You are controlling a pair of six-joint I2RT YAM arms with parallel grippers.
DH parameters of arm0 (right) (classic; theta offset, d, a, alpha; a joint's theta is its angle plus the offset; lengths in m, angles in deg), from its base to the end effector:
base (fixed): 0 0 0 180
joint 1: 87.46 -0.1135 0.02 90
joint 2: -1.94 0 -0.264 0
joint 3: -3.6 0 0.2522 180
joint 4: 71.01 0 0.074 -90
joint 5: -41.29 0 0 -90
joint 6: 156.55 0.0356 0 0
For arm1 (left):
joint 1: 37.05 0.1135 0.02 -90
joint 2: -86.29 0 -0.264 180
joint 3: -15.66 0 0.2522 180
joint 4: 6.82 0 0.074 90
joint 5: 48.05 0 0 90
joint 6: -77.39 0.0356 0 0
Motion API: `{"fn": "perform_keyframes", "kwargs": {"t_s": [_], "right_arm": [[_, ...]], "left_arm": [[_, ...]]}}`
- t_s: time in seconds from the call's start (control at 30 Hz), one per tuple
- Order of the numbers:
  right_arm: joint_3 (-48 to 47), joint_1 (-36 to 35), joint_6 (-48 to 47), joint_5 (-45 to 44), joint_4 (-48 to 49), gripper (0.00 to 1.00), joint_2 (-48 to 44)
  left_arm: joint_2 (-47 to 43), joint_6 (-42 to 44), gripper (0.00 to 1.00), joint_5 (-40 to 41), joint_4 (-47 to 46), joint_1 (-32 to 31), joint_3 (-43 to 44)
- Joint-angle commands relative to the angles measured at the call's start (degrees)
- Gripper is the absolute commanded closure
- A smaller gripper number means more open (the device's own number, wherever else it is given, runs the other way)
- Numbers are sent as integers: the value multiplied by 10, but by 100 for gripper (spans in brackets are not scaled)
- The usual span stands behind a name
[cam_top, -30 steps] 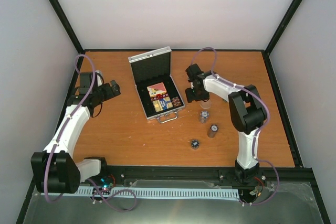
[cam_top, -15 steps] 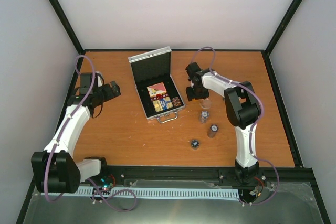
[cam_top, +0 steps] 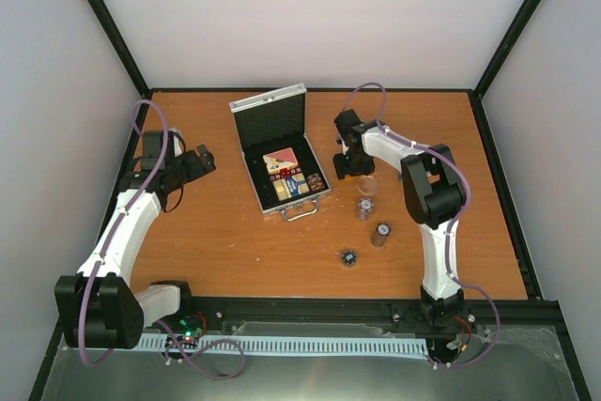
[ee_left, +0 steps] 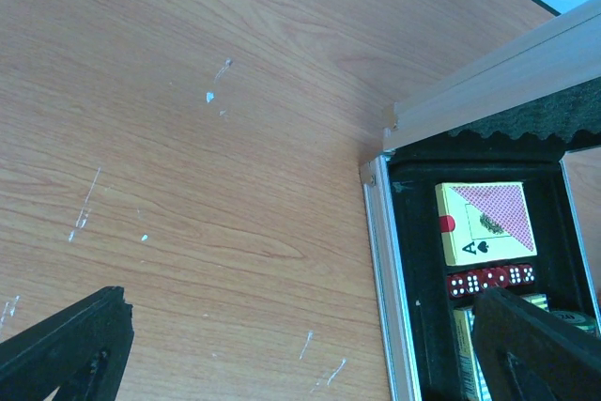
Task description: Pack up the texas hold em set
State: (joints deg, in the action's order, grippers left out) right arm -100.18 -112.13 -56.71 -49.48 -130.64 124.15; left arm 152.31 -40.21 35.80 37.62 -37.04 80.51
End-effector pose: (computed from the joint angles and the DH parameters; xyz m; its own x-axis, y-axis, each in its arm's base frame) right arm 0.3843 0.1760 0.1499 -0.9469 -0.2469 -0.2061 -0.2568 0.9662 0.0224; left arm 0.2414 -0.0038 0.2714 -0.6679 -0.4607 -0.5845 -0.2648 0.8811 -0.3919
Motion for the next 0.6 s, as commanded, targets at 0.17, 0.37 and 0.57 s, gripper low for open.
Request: {"fn": "perform_keyframes", "kwargs": {"t_s": [0.17,0.37,0.57], "right_arm": [[-3,2,-22,3,-14,43,28],[10,1,-32,-10,-12,45,21],[13,1,-31,-13,-11,47,20]], "left_arm": [[-5,-31,0,-12,-8,3,3],[-8,-31,0,-12,-9,3,-2],[7,-22,0,-24,-2,3,10]]}}
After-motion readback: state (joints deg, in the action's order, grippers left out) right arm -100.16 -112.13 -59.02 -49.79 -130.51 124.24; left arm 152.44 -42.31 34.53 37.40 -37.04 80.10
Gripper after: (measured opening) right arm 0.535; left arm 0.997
